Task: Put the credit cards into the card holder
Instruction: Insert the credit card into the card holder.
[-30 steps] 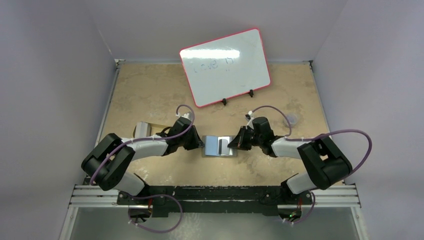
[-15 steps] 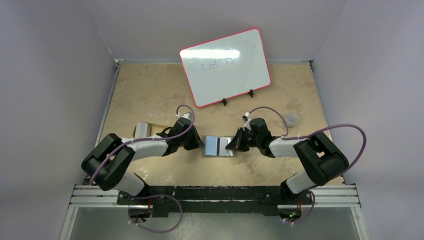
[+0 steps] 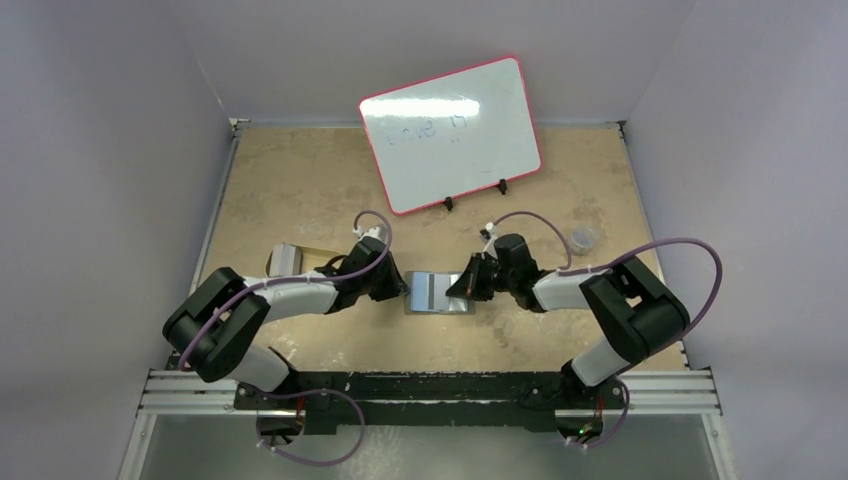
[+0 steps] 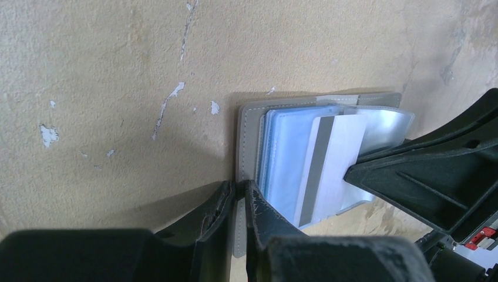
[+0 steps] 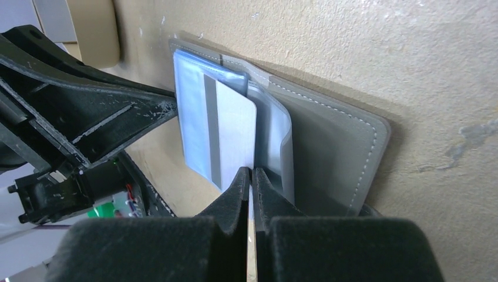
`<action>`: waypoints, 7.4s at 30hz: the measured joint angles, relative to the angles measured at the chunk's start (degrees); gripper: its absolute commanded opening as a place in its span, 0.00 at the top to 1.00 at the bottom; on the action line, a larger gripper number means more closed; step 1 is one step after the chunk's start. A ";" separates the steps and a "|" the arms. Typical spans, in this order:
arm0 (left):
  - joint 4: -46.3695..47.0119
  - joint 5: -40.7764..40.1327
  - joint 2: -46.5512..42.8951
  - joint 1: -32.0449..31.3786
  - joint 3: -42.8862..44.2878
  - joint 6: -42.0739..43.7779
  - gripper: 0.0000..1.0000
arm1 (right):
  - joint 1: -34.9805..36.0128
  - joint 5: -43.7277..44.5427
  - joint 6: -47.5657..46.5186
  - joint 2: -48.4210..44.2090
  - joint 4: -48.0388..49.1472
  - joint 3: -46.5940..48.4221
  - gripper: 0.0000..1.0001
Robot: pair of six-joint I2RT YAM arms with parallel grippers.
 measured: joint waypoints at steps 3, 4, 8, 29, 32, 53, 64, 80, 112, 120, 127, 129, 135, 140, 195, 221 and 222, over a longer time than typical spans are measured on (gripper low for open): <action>-0.20 -0.57 0.00 -0.39 0.13 -0.35 0.89 | 0.31 -0.24 0.85 0.79 1.16 0.04 1.00; -0.24 -0.66 0.00 -0.48 0.15 -0.37 0.89 | 0.37 -0.33 0.98 1.03 1.38 0.11 1.00; -0.35 -1.14 0.00 -0.81 0.17 -0.79 0.89 | 0.94 -0.72 1.81 2.03 1.62 0.85 0.94; -2.93 -2.78 -1.27 -1.49 0.20 -2.29 0.89 | 3.34 5.16 0.72 -2.56 -9.46 5.01 0.66; -2.95 -2.78 -1.27 -1.53 0.20 -2.29 0.89 | 3.50 5.38 0.74 -2.56 -9.88 5.16 0.66; -8.90 -3.82 0.07 -1.53 4.26 0.81 0.89 | 5.57 4.90 0.50 3.67 -7.52 9.11 0.80; -10.84 -4.61 1.60 -1.53 6.51 2.40 0.89 | 6.25 4.83 -0.66 3.69 -7.56 9.27 0.73; -11.80 -5.22 1.29 -1.53 6.86 2.34 0.80 | 6.84 6.32 -4.74 3.43 -15.65 13.29 0.67; 2.82 -1.16 -8.11 -1.53 -0.26 -0.76 0.53 | 6.97 13.94 -4.20 2.73 -18.49 13.29 0.93; 2.95 -0.83 -8.22 -1.53 -0.26 -0.76 0.56 | 6.97 13.86 -4.13 3.10 -17.59 13.29 0.93; 3.37 -0.37 -9.70 -1.53 -0.17 -2.29 0.56 | 6.97 13.86 -4.15 3.10 -17.46 13.27 0.94; 3.58 -0.31 -9.70 -1.53 -0.11 -2.75 0.56 | 6.97 13.86 -4.13 3.10 -17.46 13.27 0.94; 4.81 -0.09 -9.57 -1.53 0.17 -3.78 0.56 | 6.97 13.64 -4.11 3.63 -16.41 13.27 0.94; 7.19 0.44 -7.93 -1.53 0.17 -4.33 0.55 | 6.97 13.42 -4.07 3.91 -15.69 13.27 0.94; 13.16 2.38 1.51 -1.55 -1.22 -4.98 0.83 | 6.97 12.55 -3.74 1.60 -17.35 11.98 0.81; 7.93 0.24 2.14 -1.55 0.79 -2.69 0.83 | 7.28 18.64 -3.72 -12.72 -31.17 16.44 0.63; 7.82 0.24 2.14 -1.55 0.85 -2.69 0.83 | 7.39 18.62 -3.72 -13.09 -31.47 16.76 0.63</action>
